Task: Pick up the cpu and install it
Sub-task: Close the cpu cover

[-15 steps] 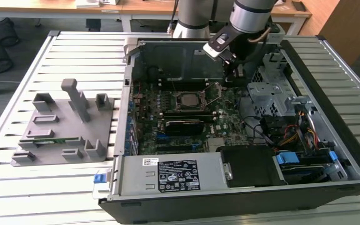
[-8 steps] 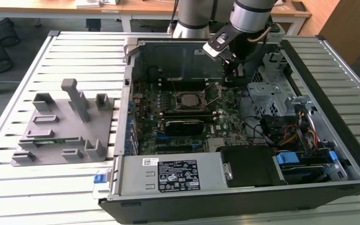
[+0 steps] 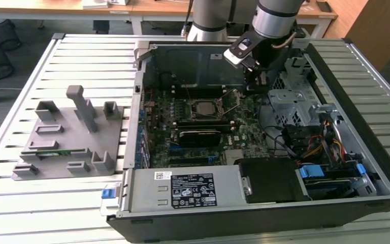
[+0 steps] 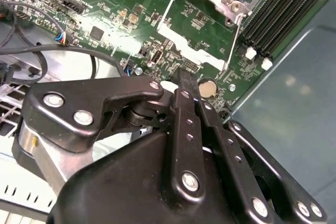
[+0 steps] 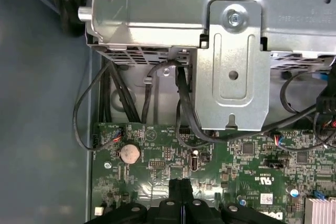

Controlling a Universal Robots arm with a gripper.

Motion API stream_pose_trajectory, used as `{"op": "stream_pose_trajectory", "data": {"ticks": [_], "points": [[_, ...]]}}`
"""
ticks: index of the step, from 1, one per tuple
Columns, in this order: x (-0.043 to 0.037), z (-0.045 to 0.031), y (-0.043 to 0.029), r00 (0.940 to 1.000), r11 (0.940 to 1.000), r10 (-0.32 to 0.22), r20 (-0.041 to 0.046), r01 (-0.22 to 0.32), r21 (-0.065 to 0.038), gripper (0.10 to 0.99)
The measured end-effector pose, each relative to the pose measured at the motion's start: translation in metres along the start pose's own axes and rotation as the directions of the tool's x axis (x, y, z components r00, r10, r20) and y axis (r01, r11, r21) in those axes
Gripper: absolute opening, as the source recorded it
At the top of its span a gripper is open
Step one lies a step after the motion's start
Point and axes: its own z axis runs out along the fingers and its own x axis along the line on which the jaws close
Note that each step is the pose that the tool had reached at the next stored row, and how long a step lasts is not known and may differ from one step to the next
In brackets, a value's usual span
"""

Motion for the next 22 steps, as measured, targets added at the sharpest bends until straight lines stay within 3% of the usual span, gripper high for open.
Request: {"op": "stream_pose_trajectory", "data": {"ticks": [7, 10, 12, 22], "points": [[0.0001, 0.0108, -0.0009, 1.0000, 1.0000, -0.001, -0.0002, 0.001, 0.001, 0.106], [0.0001, 0.0111, -0.0063, 1.0000, 1.0000, -0.001, -0.0019, 0.001, 0.001, 0.106], [0.0004, 0.0095, -0.0171, 1.0000, 1.0000, -0.001, -0.0055, 0.001, 0.001, 0.106], [0.0008, 0.0043, -0.0363, 1.0000, 1.0000, -0.001, -0.0061, 0.001, 0.001, 0.106]]}}
